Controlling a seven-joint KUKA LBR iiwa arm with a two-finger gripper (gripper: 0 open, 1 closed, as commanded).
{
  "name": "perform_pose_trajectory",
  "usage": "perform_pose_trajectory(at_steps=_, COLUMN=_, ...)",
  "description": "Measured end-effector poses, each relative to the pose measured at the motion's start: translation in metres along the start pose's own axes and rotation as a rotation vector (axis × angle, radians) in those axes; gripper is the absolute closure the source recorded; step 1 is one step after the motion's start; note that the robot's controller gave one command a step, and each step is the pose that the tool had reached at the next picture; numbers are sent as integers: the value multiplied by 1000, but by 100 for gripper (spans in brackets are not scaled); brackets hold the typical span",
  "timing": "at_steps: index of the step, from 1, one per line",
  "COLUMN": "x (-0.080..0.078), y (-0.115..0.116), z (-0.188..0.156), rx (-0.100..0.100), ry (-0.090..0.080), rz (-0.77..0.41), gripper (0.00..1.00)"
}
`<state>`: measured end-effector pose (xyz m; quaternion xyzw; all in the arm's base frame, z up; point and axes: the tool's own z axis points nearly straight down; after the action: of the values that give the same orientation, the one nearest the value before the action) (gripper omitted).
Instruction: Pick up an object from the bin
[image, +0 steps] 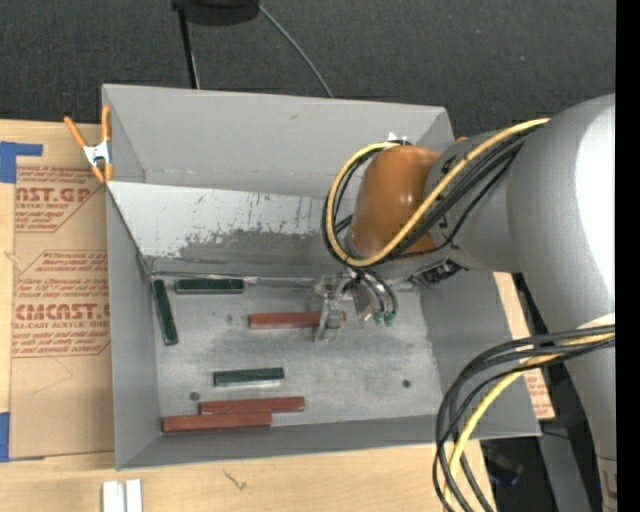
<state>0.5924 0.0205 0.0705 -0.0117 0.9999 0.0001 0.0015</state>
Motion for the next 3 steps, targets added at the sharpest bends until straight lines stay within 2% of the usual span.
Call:
perform_pose_trajectory(at_steps=2, x=1, y=0, z=-4, rx=0, ry=5, rz=0, gripper=100)
perform_pose_trajectory(at_steps=3, x=3, y=0, z=-21, rx=0, ry=12, rz=0, gripper=100)
